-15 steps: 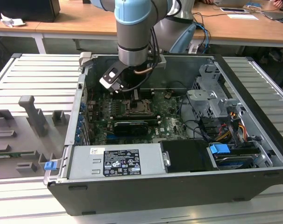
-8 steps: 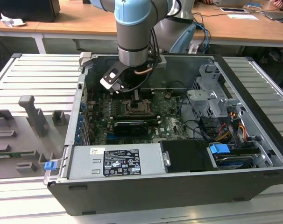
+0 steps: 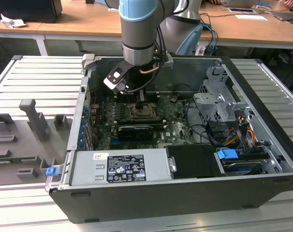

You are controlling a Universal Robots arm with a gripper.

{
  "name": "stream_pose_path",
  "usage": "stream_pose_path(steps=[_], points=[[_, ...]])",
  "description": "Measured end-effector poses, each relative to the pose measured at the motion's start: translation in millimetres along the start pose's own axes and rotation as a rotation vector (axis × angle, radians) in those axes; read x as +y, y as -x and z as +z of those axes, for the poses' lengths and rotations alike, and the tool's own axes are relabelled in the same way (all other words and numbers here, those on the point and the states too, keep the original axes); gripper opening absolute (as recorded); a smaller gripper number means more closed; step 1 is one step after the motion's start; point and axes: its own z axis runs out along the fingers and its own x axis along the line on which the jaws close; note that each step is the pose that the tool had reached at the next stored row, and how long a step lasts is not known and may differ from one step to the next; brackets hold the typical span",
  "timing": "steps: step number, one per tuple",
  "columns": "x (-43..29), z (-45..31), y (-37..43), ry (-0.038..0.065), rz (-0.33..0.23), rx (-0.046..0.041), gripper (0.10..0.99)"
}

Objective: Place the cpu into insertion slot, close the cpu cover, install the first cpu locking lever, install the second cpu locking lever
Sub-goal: 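Close the cpu cover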

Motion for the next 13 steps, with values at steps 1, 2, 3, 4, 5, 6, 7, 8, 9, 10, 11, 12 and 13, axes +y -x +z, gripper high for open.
stream_pose_path(steps=[1, 2, 3, 4, 5, 6, 7, 8, 9, 10, 11, 12, 13], points=[[0.9, -0.1, 0.2, -0.001, 0.000, -0.0003, 0.106], [1.4, -0.1, 0.2, -0.001, 0.000, -0.0003, 0.106], [1.9, -0.1, 0.3, -0.001, 0.000, -0.0003, 0.106], [2.9, 0.0, 0.3, -0.001, 0.000, -0.0002, 0.106], [3.9, 0.1, 0.4, -0.002, 0.000, -0.0003, 0.106], [6.0, 0.2, 0.6, -0.002, 0.000, -0.0003, 0.106], [7.8, 0.3, 0.7, -0.002, 0.000, -0.0002, 0.106], [9.2, 0.4, 0.9, -0.002, 0.000, -0.0003, 0.106], [10.7, 0.5, 1.0, -0.002, 0.000, -0.0002, 0.106], [12.1, 0.5, 1.1, -0.002, 0.000, -0.0002, 0.106], [13.1, 0.6, 1.3, -0.002, 0.000, -0.0002, 0.106], [13.3, 0.6, 1.3, -0.002, 0.000, -0.0002, 0.106], [13.3, 0.6, 1.2, -0.002, 0.000, -0.0002, 0.106]])
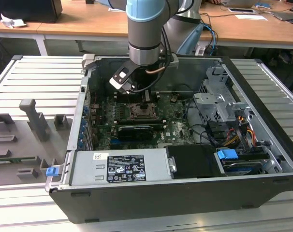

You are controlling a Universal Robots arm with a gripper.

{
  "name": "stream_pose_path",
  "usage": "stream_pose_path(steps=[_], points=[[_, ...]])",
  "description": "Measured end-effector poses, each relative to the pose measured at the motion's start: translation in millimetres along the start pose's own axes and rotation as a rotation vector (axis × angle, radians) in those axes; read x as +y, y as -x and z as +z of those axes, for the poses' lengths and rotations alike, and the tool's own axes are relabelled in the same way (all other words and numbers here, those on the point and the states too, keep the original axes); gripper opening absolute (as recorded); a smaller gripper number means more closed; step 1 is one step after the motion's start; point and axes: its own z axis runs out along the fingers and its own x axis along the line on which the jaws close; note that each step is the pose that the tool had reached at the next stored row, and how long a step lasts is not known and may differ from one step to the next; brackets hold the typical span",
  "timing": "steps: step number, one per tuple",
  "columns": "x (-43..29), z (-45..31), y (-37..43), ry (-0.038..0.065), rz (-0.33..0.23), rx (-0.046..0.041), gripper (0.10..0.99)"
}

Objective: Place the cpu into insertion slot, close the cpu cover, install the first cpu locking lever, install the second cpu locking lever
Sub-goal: 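Install the first cpu locking lever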

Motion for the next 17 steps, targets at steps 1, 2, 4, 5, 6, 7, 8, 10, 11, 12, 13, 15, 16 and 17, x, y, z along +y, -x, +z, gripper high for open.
stream_pose_path(steps=[1, 2, 4, 5, 6, 7, 8, 10, 11, 12, 13, 15, 16, 17], points=[[0.0, 0.0, 0.0, 0.000, 0.000, 0.0000, 0.106], [0.1, -0.3, 0.0, 0.000, 0.000, -0.0001, 0.106], [0.2, -2.5, -0.1, 0.000, 0.000, -0.0001, 0.106], [0.3, -3.0, -0.1, 0.000, 0.000, 0.0001, 0.106], [0.3, -3.6, -0.1, 0.000, 0.000, 0.0000, 0.106], [0.4, -4.1, -0.2, 0.000, 0.000, 0.0002, 0.106], [0.4, -4.4, -0.2, 0.000, 0.000, 0.0001, 0.106], [0.4, -5.1, -0.2, 0.000, 0.000, 0.0000, 0.106], [0.5, -5.2, -0.2, 0.000, 0.000, 0.0002, 0.106], [0.5, -5.2, -0.2, 0.000, 0.000, 0.0002, 0.106], [0.5, -5.5, -0.2, 0.000, 0.000, 0.0000, 0.106], [0.5, -5.5, -0.2, 0.000, 0.000, 0.0000, 0.106], [0.5, -5.5, -0.2, 0.000, 0.000, 0.0001, 0.106], [0.5, -5.6, -0.2, 0.000, 0.000, 0.0000, 0.106]])
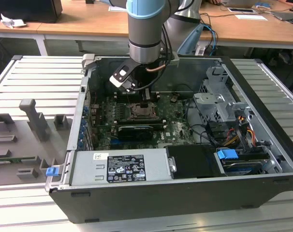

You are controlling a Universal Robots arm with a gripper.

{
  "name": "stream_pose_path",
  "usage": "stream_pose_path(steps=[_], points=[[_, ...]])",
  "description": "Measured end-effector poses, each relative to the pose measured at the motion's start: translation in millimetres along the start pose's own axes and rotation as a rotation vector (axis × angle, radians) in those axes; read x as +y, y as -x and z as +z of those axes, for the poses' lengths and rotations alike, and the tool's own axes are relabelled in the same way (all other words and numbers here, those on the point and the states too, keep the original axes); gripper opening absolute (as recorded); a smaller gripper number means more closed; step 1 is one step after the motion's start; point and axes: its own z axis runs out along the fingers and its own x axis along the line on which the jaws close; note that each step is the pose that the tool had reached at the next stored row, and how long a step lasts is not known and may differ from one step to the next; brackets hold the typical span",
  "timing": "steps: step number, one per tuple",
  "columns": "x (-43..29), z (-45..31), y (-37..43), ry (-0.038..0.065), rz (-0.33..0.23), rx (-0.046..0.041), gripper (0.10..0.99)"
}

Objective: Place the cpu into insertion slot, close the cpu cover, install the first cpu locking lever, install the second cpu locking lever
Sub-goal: 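Install the first cpu locking lever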

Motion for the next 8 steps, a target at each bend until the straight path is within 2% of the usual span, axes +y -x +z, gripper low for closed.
stream_pose_path(steps=[8], points=[[0.3, -5.7, -0.2, 0.000, 0.000, -0.0002, 0.106]])
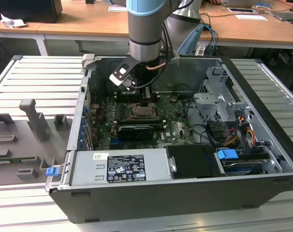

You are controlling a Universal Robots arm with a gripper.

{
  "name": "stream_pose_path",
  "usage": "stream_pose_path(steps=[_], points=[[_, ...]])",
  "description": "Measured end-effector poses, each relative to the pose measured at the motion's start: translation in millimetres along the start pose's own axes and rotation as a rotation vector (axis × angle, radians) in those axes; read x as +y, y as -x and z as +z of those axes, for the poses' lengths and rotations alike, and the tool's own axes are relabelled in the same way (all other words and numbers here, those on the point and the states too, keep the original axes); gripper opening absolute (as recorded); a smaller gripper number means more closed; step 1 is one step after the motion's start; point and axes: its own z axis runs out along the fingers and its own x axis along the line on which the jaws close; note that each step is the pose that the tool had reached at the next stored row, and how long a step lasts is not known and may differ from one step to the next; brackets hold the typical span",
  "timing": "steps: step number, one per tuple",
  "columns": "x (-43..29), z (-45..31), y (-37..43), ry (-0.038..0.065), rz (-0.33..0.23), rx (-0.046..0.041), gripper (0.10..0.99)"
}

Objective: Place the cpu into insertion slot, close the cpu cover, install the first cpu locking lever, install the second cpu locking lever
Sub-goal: 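Install the first cpu locking lever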

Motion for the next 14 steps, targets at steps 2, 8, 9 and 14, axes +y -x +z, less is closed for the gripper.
stream_pose_path(steps=[2, 8, 9, 14], points=[[0.1, -1.7, -0.1, 0.000, 0.000, -0.0007, 0.106], [0.8, -14.0, -0.5, 0.000, 0.000, -0.0056, 0.106], [0.9, -15.4, -0.5, -0.001, 0.000, -0.0059, 0.106], [1.3, -21.6, -0.7, -0.001, 0.000, -0.0077, 0.106]])
